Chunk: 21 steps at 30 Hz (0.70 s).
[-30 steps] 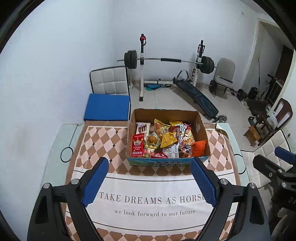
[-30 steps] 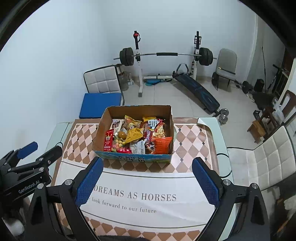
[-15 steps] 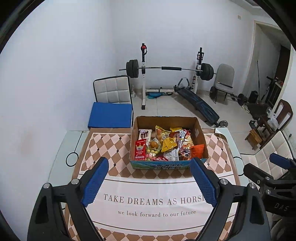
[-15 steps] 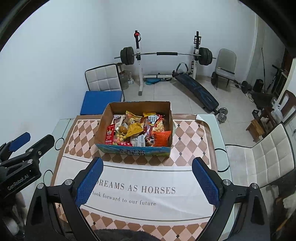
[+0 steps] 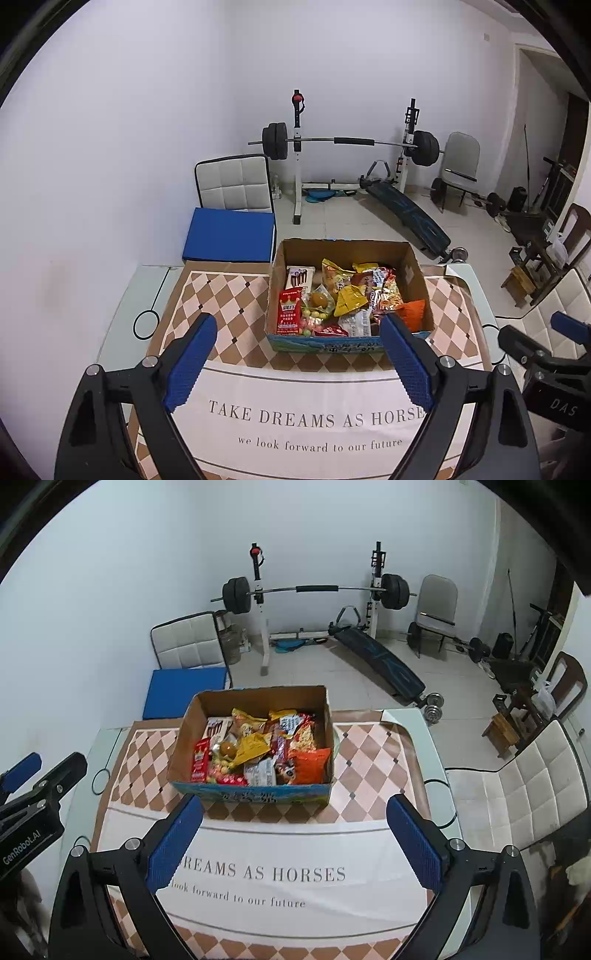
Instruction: Organize snacks
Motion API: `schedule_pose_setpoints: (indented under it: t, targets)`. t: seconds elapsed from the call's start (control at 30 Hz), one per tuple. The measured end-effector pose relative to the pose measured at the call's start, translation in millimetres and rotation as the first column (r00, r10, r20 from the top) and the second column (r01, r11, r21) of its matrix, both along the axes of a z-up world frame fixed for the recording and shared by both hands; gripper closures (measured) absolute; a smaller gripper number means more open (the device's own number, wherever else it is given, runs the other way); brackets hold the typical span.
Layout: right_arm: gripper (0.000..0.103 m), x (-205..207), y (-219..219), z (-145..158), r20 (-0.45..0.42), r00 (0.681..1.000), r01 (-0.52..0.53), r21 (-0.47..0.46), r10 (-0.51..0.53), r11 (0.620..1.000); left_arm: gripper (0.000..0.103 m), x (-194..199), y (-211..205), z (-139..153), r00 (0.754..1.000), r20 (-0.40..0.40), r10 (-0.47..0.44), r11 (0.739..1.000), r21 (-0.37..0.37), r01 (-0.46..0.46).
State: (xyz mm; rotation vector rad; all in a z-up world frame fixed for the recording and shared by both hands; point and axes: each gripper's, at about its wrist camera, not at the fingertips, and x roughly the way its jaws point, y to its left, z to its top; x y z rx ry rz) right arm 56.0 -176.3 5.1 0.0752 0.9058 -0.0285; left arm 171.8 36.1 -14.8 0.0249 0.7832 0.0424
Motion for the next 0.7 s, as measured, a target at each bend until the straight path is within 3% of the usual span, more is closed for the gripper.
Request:
schedule_pose_setpoints:
  t: [0.7]
  targets:
    - [0.001,28,-9,-6,0.025,0.999,0.034,-0.046,-0.033,0.998,0.013,24,-9,-20,0.999,-0.034,-0.012,1.000,0.001,0.012]
